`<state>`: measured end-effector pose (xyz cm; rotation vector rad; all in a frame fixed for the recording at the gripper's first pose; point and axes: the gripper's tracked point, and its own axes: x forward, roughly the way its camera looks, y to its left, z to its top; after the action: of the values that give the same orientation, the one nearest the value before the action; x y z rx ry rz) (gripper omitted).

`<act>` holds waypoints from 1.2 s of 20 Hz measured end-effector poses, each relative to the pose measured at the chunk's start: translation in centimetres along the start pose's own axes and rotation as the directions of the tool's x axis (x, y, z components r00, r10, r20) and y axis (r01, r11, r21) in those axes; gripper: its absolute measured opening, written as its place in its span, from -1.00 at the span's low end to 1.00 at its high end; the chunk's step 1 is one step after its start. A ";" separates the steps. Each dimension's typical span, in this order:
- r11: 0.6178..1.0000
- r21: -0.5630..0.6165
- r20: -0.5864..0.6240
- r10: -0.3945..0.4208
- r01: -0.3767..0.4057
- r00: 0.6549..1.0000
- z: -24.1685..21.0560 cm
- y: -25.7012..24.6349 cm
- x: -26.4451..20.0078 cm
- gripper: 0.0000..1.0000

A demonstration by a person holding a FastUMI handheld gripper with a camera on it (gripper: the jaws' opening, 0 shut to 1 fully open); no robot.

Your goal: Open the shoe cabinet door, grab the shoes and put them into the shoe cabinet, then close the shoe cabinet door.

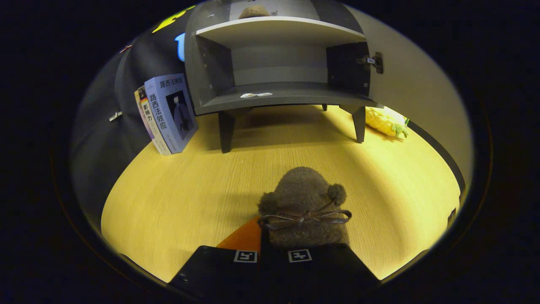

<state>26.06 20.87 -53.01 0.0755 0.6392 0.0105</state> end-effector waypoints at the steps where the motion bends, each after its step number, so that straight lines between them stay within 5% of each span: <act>1: 1.000 -0.004 0.009 0.000 0.000 1.000 0.4 -0.2 -0.1 -0.76; 11: 0.993 0.000 0.104 0.115 -0.116 0.988 5.9 0.4 -4.8 -0.76; 19: 0.991 -0.008 0.216 0.134 -0.136 0.967 20.3 -0.2 -14.3 -0.77; 24: 0.991 -0.030 0.315 0.131 -0.128 0.940 33.2 -0.6 -17.4 -0.76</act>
<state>31.86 17.44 -16.11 0.1077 0.3117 0.1268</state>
